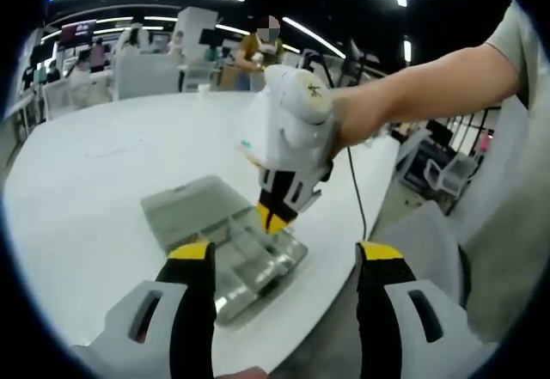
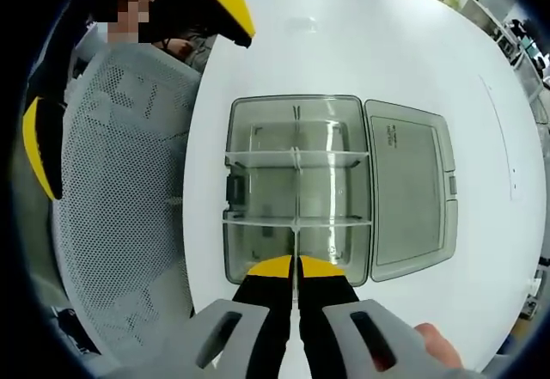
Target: Insert the divider into the dual guide fixture by aligning both edges with the guide slots and pushing it downward to the bottom, including one-sided entry, uneven engagement, binding, and posture correction.
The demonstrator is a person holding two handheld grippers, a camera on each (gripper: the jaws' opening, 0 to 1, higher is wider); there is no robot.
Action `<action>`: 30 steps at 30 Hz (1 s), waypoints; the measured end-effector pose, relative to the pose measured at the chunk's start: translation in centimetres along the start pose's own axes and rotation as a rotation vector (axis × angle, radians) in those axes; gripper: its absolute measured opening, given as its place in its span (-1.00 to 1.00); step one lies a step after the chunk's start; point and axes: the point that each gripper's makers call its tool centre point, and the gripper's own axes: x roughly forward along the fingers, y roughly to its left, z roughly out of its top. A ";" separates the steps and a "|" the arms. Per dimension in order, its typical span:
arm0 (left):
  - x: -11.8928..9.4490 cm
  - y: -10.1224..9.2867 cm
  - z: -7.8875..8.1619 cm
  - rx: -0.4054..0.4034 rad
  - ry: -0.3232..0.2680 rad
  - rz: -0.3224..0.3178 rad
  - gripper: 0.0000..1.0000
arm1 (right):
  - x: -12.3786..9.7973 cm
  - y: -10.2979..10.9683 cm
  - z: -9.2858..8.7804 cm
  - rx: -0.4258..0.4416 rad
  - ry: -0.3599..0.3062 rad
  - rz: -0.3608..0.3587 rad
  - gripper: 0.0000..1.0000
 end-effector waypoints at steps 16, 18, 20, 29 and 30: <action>0.0 0.1 -0.1 -0.004 0.001 0.001 0.29 | 0.5 0.1 0.0 0.013 0.015 -0.013 -1.00; 0.0 0.1 -0.2 -0.005 0.001 0.002 0.29 | 0.7 0.1 0.0 0.009 0.017 -0.016 -1.00; 0.0 0.2 -0.3 -0.006 0.002 0.002 0.29 | 0.8 0.1 0.0 0.006 0.020 -0.018 -1.00; -0.1 0.2 -0.4 -0.011 0.000 0.005 0.29 | 1.0 0.0 -0.1 0.007 0.028 -0.021 -1.00; -0.1 0.2 -0.4 -0.011 0.001 0.004 0.29 | 1.0 0.1 0.0 0.006 0.028 -0.021 -1.00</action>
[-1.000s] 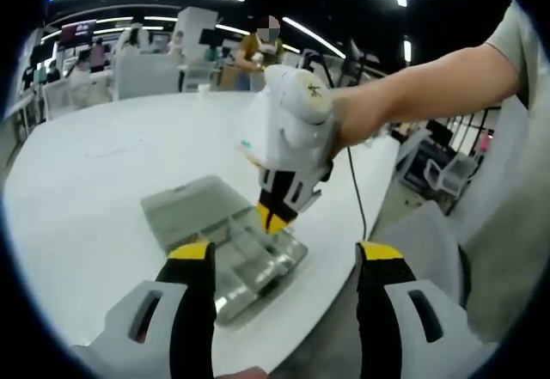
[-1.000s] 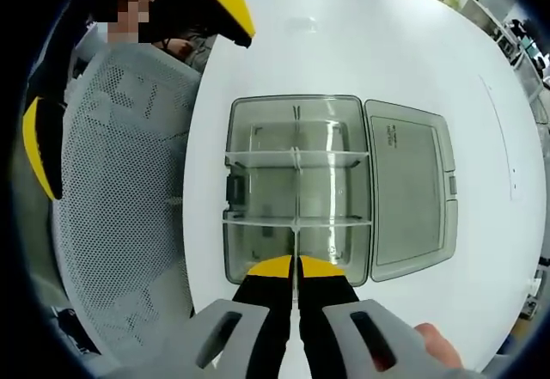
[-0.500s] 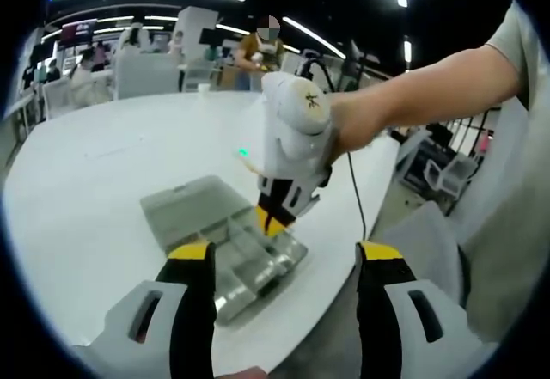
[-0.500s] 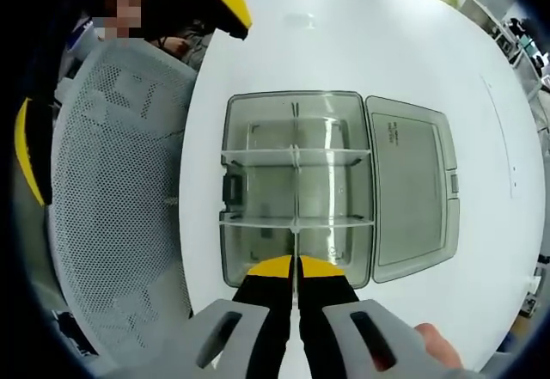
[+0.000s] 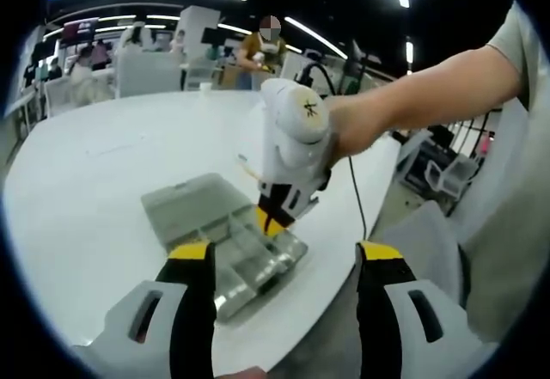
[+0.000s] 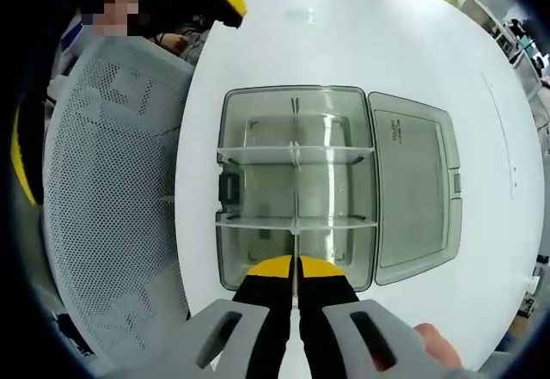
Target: Insert the divider into the dual guide fixture by aligning both edges with the guide slots and pushing it downward to the bottom, including one-sided entry, uneven engagement, binding, and posture correction.
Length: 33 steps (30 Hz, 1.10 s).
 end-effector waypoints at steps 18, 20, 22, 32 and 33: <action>0.0 0.0 0.0 0.001 0.002 0.004 0.28 | 0.0 0.1 0.0 -0.013 0.007 -0.013 -1.00; -0.1 -0.1 0.0 0.000 0.002 0.006 0.28 | 0.1 0.0 0.0 -0.015 0.008 -0.017 -1.00; -0.2 -0.1 0.0 -0.001 0.003 0.007 0.28 | 0.2 0.0 0.0 -0.016 0.007 -0.019 -1.00; -0.5 0.1 0.0 0.001 0.006 0.013 0.28 | 0.4 0.0 -0.1 -0.021 -0.002 -0.026 -1.00; -0.5 0.1 0.0 0.000 0.005 0.013 0.28 | 0.4 0.0 -0.1 -0.020 -0.004 -0.029 -1.00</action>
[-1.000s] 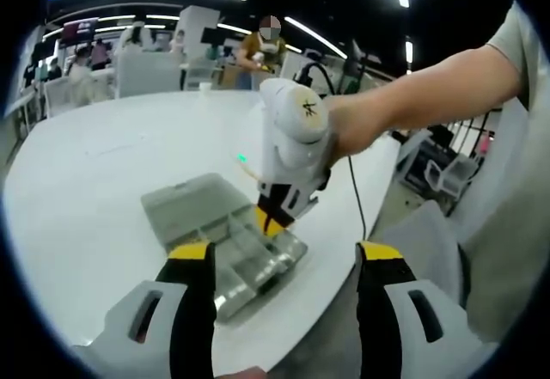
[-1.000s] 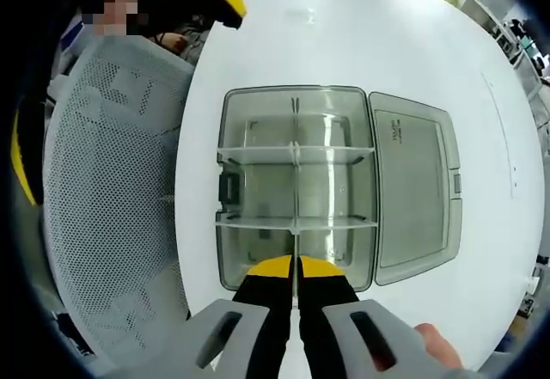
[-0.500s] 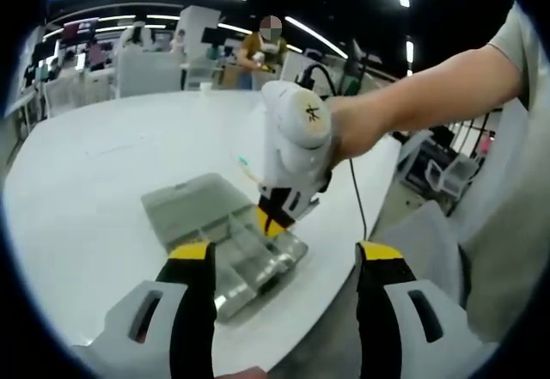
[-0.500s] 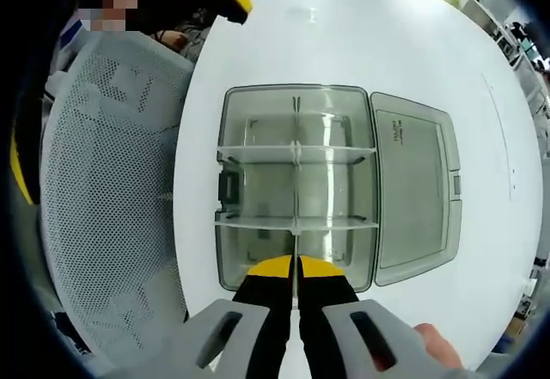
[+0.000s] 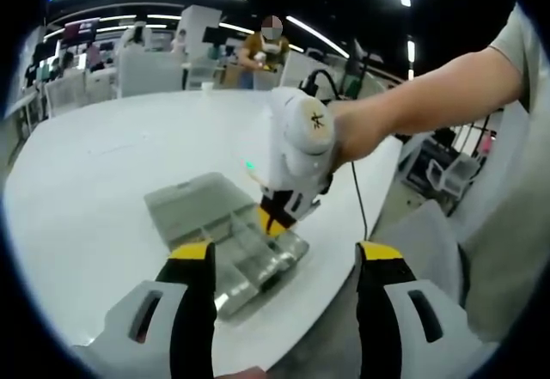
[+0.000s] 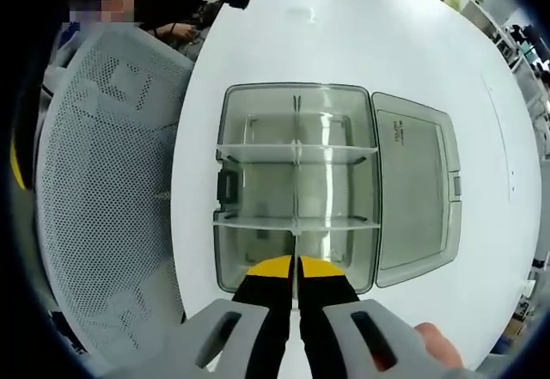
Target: Insert the divider into the dual guide fixture by aligning both edges with the guide slots and pushing it downward to the bottom, including one-sided entry, uneven engagement, binding, and posture correction.
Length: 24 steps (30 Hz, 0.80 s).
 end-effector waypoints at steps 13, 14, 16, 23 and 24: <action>-0.1 -0.1 0.2 0.006 0.007 0.002 0.29 | -0.1 0.0 -0.2 0.039 -0.033 -0.003 -0.89; -0.1 -0.1 0.2 0.007 0.008 0.002 0.29 | -0.2 0.0 -0.2 0.040 -0.036 -0.004 -0.89; -0.2 0.0 0.1 0.007 0.008 0.003 0.29 | -0.4 -0.1 -0.1 0.051 -0.046 -0.006 -0.88; -0.3 -0.1 0.0 0.007 0.013 0.002 0.29 | -1.1 -0.3 0.1 0.093 -0.085 -0.014 -0.84; -0.3 -0.1 0.0 0.008 0.013 0.002 0.29 | -1.3 -0.4 0.1 0.103 -0.093 -0.018 -0.83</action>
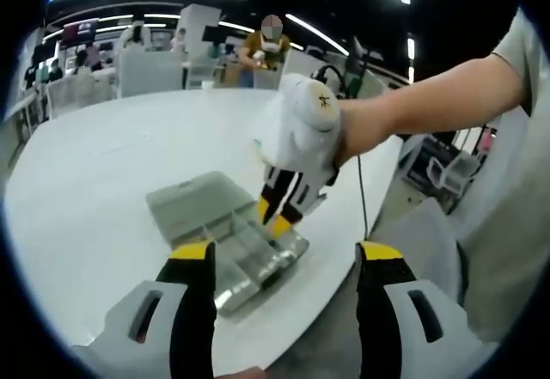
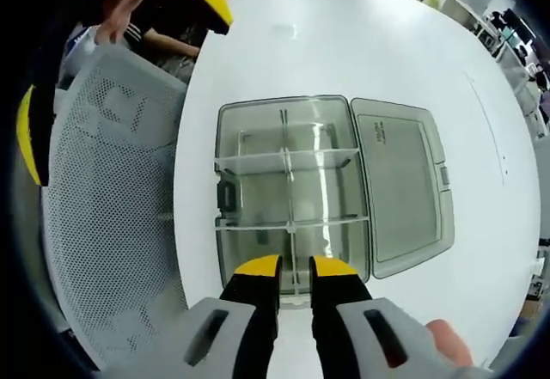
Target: Insert the divider into the dual guide fixture by aligning both edges with the guide slots and pushing it downward to the bottom, including one-sided entry, uneven engagement, binding, and posture correction.
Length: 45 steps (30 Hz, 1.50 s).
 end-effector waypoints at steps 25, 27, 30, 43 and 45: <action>-0.3 -0.3 0.0 0.023 0.022 0.000 0.28 | -2.9 0.7 0.6 0.141 -0.130 -0.006 -0.79; -0.4 -0.2 0.0 0.022 0.020 0.002 0.28 | -3.1 0.6 0.5 0.167 -0.144 0.003 -0.79; -0.6 -0.1 0.0 0.024 0.021 0.006 0.28 | -3.4 0.6 0.5 0.208 -0.175 0.018 -0.78; -1.3 0.2 0.0 0.026 0.020 0.021 0.28 | -4.2 1.3 1.3 0.349 -0.304 0.086 -0.77; -1.4 0.2 -0.1 0.025 0.021 0.022 0.28 | -4.5 1.3 1.3 0.367 -0.320 0.097 -0.77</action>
